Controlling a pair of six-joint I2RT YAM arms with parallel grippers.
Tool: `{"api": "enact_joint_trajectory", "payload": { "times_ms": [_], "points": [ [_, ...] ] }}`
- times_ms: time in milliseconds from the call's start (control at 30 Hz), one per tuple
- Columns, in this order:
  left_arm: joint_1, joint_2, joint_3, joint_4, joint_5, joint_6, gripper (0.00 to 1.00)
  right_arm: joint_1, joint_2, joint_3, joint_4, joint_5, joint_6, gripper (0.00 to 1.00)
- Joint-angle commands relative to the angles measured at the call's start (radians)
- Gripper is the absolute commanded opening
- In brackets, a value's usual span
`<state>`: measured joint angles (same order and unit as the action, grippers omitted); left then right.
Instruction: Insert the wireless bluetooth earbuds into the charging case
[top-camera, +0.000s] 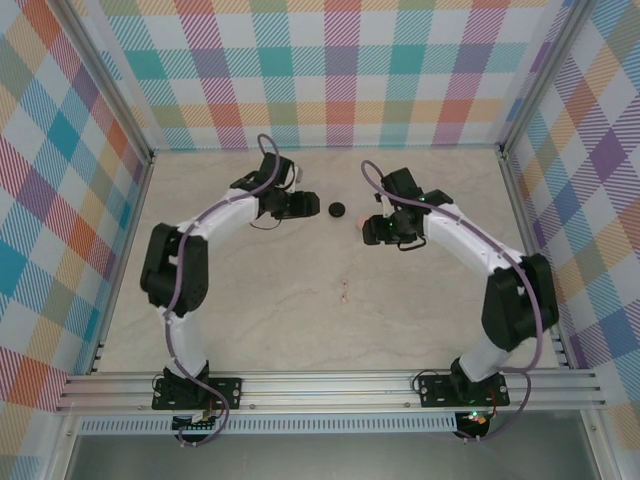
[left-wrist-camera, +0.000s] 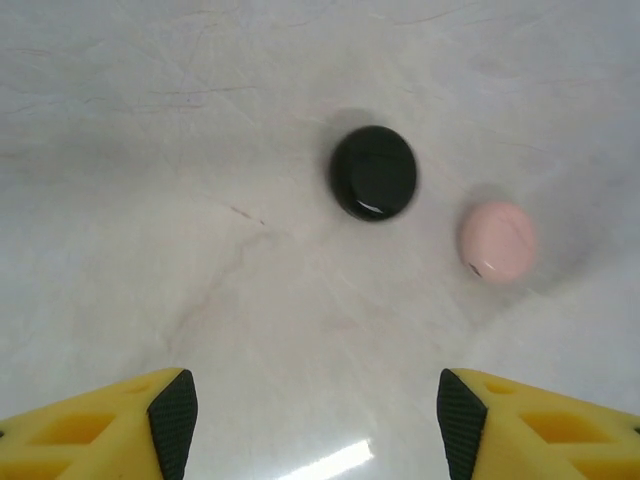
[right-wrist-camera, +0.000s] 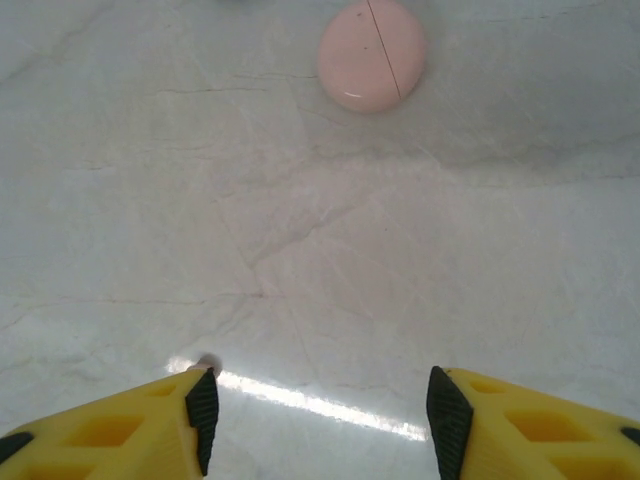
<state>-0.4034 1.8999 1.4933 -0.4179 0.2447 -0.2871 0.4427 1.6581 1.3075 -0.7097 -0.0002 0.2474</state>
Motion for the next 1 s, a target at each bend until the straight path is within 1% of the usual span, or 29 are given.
{"api": "enact_joint_trajectory", "payload": {
  "times_ms": [0, 100, 167, 333, 467, 567, 767, 967],
  "points": [
    [0.006, -0.132, -0.109, -0.033, 0.049, 0.001, 0.64, -0.018, 0.088, 0.089, 0.025, -0.030, -0.071, 0.63],
    [-0.001, -0.226, -0.183, -0.061, 0.097, -0.003, 0.64, -0.032, 0.185, 0.166, 0.020, -0.050, -0.096, 0.67],
    [-0.013, -0.279, -0.210, -0.102, 0.088, -0.003, 0.64, -0.039, 0.249, 0.228, 0.012, -0.062, -0.106, 0.69],
    [-0.038, -0.391, -0.265, -0.167, 0.074, -0.026, 0.65, -0.044, 0.411, 0.400, -0.054, -0.034, -0.097, 0.70],
    [-0.046, -0.464, -0.315, -0.159, 0.073, -0.051, 0.65, -0.047, 0.538, 0.554, -0.143, 0.008, -0.093, 0.70],
    [-0.046, -0.491, -0.331, -0.155, 0.076, -0.056, 0.65, -0.047, 0.603, 0.625, -0.185, 0.026, -0.098, 0.70],
    [-0.048, -0.498, -0.330, -0.167, 0.070, -0.050, 0.65, -0.048, 0.677, 0.710, -0.236, 0.054, -0.103, 0.71],
    [-0.048, -0.494, -0.324, -0.181, 0.065, -0.050, 0.66, -0.048, 0.740, 0.780, -0.280, 0.010, -0.115, 0.72]
  ]
}}
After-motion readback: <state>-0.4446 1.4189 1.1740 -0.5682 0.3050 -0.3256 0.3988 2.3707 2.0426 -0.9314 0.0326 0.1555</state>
